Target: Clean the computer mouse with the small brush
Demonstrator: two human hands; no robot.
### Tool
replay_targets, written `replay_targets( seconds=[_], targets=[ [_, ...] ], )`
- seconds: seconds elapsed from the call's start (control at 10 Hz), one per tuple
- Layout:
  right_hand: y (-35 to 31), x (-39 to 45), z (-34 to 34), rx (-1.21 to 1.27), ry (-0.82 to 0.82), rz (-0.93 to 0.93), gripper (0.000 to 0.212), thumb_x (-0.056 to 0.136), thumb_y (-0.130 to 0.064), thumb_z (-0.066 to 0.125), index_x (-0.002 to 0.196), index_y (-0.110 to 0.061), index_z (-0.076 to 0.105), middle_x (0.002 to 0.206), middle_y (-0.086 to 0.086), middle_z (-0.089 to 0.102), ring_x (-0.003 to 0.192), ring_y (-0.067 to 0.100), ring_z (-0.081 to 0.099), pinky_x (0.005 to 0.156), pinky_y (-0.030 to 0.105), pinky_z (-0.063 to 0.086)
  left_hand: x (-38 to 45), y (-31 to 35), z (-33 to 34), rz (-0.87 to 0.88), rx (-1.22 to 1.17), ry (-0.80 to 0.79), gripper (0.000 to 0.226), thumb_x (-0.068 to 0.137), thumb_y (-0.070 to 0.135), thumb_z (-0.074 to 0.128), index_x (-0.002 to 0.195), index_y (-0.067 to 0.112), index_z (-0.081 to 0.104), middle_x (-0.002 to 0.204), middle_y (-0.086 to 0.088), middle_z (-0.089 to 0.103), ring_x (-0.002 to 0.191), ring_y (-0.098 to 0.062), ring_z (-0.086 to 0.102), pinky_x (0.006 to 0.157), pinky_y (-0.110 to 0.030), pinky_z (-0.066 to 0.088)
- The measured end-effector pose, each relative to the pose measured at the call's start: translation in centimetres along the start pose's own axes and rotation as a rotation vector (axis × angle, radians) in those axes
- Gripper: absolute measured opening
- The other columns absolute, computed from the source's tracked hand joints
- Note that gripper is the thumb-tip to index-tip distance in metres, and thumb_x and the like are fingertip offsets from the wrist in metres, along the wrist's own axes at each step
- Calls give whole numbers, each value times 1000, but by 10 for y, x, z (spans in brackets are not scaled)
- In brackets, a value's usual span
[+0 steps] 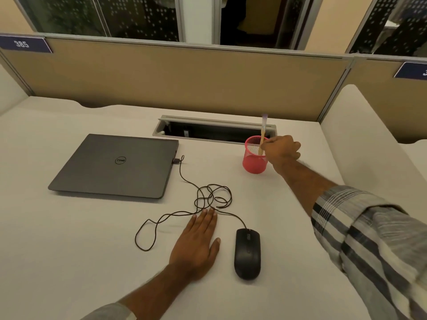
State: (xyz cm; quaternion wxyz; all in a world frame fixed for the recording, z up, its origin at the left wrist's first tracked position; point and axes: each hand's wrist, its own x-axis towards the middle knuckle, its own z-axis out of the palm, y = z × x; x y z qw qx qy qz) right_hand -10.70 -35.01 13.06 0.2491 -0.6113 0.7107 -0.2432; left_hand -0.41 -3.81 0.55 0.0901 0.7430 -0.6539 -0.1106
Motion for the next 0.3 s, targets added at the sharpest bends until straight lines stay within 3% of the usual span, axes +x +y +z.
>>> replay_targets(
  seconds=[0.1,0.3],
  targets=[
    [-2,2,6,-96,-26,58,53,82,-41,72,123,-9,63,127,12,57,123,30,46,99,43,44,0,0,0,-6,9,-12,71,98,56,3,159,24,-15,169,9,-17,153,-5,-24,122,-24,-20],
    [-4,-1,15,-136,-69,64,67,79,-45,75,131,-8,55,134,13,54,127,31,44,100,43,44,0,0,1,-6,-15,-2,69,99,56,4,157,25,-17,167,11,-20,154,-6,-23,121,-22,-23]
  ],
)
